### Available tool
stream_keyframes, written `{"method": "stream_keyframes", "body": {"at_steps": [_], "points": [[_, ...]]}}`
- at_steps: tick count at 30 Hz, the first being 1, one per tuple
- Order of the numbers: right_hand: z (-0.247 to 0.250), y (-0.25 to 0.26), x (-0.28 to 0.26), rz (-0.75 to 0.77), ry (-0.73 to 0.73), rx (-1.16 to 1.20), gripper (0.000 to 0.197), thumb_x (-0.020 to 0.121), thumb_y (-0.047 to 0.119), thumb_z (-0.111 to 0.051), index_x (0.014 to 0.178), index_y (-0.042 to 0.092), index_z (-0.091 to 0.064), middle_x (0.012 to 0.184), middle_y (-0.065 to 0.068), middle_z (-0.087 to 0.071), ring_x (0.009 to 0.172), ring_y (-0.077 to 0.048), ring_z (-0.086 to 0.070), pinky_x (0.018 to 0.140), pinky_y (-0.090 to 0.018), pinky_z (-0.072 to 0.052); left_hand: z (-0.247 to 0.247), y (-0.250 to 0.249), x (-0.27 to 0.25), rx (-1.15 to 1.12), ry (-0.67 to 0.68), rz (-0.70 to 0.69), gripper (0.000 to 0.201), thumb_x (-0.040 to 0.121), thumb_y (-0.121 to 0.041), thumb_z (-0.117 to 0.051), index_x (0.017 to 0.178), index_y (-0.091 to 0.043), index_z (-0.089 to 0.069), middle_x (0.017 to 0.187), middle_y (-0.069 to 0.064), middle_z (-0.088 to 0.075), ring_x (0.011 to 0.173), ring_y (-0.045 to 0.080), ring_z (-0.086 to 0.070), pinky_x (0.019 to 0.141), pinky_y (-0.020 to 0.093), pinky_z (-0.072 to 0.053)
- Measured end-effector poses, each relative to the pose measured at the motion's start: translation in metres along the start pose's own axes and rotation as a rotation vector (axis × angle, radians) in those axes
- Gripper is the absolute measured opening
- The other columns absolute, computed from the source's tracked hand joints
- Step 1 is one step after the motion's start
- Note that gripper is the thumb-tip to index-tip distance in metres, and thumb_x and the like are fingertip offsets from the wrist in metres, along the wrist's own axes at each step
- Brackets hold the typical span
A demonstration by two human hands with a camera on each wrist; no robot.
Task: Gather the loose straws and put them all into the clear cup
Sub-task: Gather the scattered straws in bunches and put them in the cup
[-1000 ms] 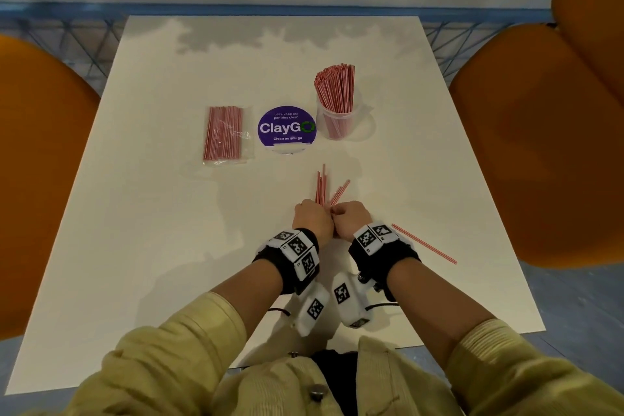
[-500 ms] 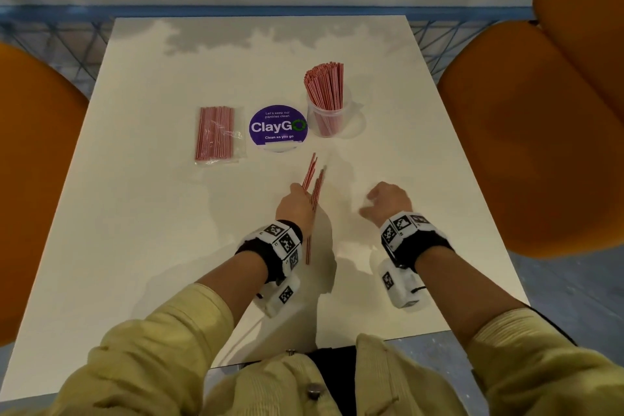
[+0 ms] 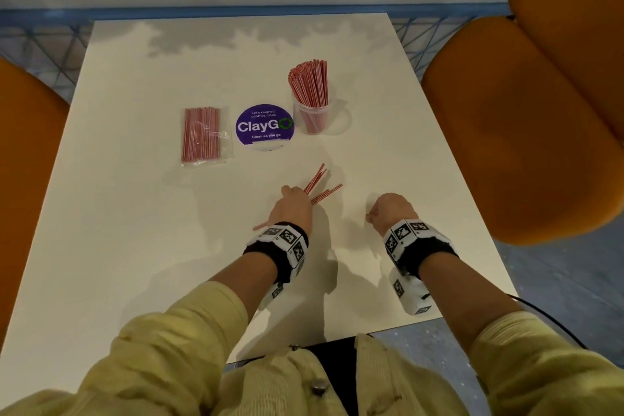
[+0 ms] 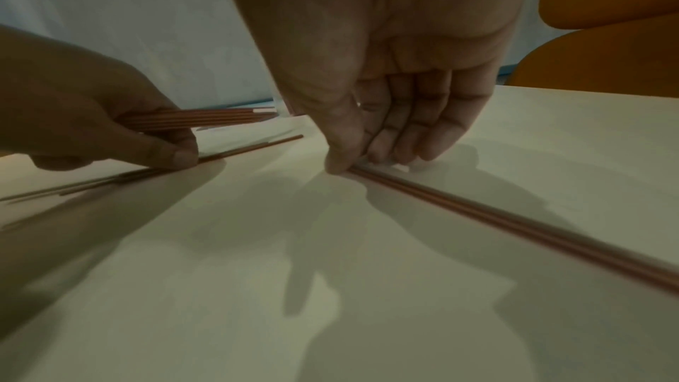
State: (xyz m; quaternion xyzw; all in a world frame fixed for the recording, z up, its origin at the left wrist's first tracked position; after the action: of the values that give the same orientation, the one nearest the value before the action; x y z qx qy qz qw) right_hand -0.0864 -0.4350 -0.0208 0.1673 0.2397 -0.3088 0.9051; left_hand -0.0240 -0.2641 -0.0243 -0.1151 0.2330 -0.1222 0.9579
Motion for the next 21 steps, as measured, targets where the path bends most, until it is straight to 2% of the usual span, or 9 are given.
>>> {"method": "stream_keyframes", "body": {"at_steps": [4, 7, 8, 10, 11, 14, 17, 19, 21], "points": [[-0.008, 0.012, -0.002, 0.089, 0.010, -0.067, 0.022, 0.090, 0.018, -0.055, 0.106, 0.008, -0.066, 0.112, -0.015, -0.066, 0.106, -0.030, -0.061, 0.086, -0.032, -0.048, -0.004, -0.005, -0.005, 0.124, 0.017, -0.033, 0.025, 0.095, -0.006, -0.043, 0.118, 0.004, -0.047, 0.125, 0.019, -0.046, 0.099, 0.031, -0.063, 0.078, 0.035, -0.050], [-0.013, 0.022, -0.004, 0.132, 0.005, -0.037, 0.023, 0.091, 0.011, -0.047, 0.106, 0.006, -0.064, 0.112, -0.015, -0.065, 0.104, -0.031, -0.061, 0.082, -0.031, -0.047, 0.012, -0.005, -0.014, 0.191, 0.045, -0.046, 0.036, 0.062, -0.026, -0.081, 0.085, -0.003, -0.066, 0.083, 0.010, -0.066, 0.059, 0.017, -0.067, 0.050, 0.022, -0.048], [-0.013, 0.025, -0.005, 0.128, -0.008, 0.001, 0.023, 0.092, 0.013, -0.047, 0.107, 0.005, -0.063, 0.113, -0.016, -0.065, 0.105, -0.032, -0.060, 0.082, -0.031, -0.046, 0.016, -0.003, -0.014, 0.240, 0.019, -0.055, 0.036, 0.062, -0.027, -0.080, 0.085, -0.004, -0.066, 0.080, 0.009, -0.067, 0.059, 0.017, -0.067, 0.049, 0.022, -0.048], [-0.012, 0.028, -0.007, 0.116, -0.048, 0.153, 0.026, 0.095, 0.020, -0.047, 0.109, 0.002, -0.059, 0.112, -0.017, -0.064, 0.105, -0.033, -0.060, 0.082, -0.031, -0.045, 0.009, 0.000, -0.009, 0.221, 0.064, -0.081, 0.028, 0.089, -0.013, -0.054, 0.112, 0.002, -0.051, 0.108, 0.015, -0.063, 0.091, 0.027, -0.067, 0.071, 0.033, -0.050], [-0.010, 0.031, -0.008, 0.112, -0.071, 0.278, 0.026, 0.095, 0.021, -0.047, 0.108, 0.002, -0.059, 0.111, -0.017, -0.065, 0.104, -0.032, -0.060, 0.081, -0.030, -0.045, 0.007, 0.003, -0.005, 0.151, 0.048, -0.104, 0.027, 0.094, -0.010, -0.044, 0.118, 0.002, -0.045, 0.116, 0.016, -0.059, 0.100, 0.030, -0.063, 0.076, 0.036, -0.048], [-0.003, 0.042, -0.008, 0.090, -0.131, 0.684, 0.017, 0.091, 0.011, -0.050, 0.105, 0.006, -0.058, 0.100, -0.015, -0.070, 0.085, -0.023, -0.063, 0.074, -0.025, -0.047, 0.017, 0.017, 0.001, -0.127, 0.071, -0.051, 0.030, 0.098, -0.020, -0.038, 0.119, 0.001, -0.042, 0.117, 0.018, -0.059, 0.103, 0.034, -0.059, 0.077, 0.035, -0.043], [0.000, 0.065, -0.005, 0.075, -0.095, 0.917, 0.019, 0.085, -0.003, -0.051, 0.099, 0.010, -0.051, 0.082, -0.009, -0.064, 0.066, -0.018, -0.058, 0.067, -0.028, -0.052, 0.024, 0.017, 0.003, -0.342, 0.100, -0.051, 0.038, 0.100, -0.028, -0.031, 0.123, 0.000, -0.045, 0.120, 0.018, -0.059, 0.109, 0.035, -0.057, 0.088, 0.037, -0.043], [-0.003, 0.079, -0.004, 0.047, -0.052, 1.028, 0.027, 0.079, -0.009, -0.053, 0.091, 0.015, -0.052, 0.072, -0.004, -0.059, 0.071, -0.025, -0.060, 0.078, -0.043, -0.057, 0.027, 0.013, 0.002, -0.464, 0.103, -0.068, 0.039, 0.101, -0.025, -0.030, 0.121, 0.001, -0.050, 0.120, 0.020, -0.060, 0.112, 0.036, -0.055, 0.091, 0.035, -0.042], [-0.003, 0.090, -0.007, 0.040, -0.047, 1.039, 0.032, 0.077, -0.009, -0.057, 0.091, 0.018, -0.049, 0.069, 0.000, -0.058, 0.079, -0.027, -0.062, 0.083, -0.048, -0.056, 0.024, 0.011, 0.001, -0.520, 0.115, -0.073, 0.039, 0.101, -0.024, -0.030, 0.115, 0.005, -0.053, 0.117, 0.023, -0.060, 0.109, 0.036, -0.055, 0.086, 0.033, -0.041]]}}
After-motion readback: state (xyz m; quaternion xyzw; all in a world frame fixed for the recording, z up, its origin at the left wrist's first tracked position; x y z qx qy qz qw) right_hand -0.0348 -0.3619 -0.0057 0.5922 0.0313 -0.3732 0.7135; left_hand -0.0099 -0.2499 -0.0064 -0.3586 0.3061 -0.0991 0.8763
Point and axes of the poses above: each hand's wrist, its own x-axis towards the middle knuckle, its own z-axis out of the back of the hand, y = z × x, the point moved 5 cm from there along x, towards the middle knuckle
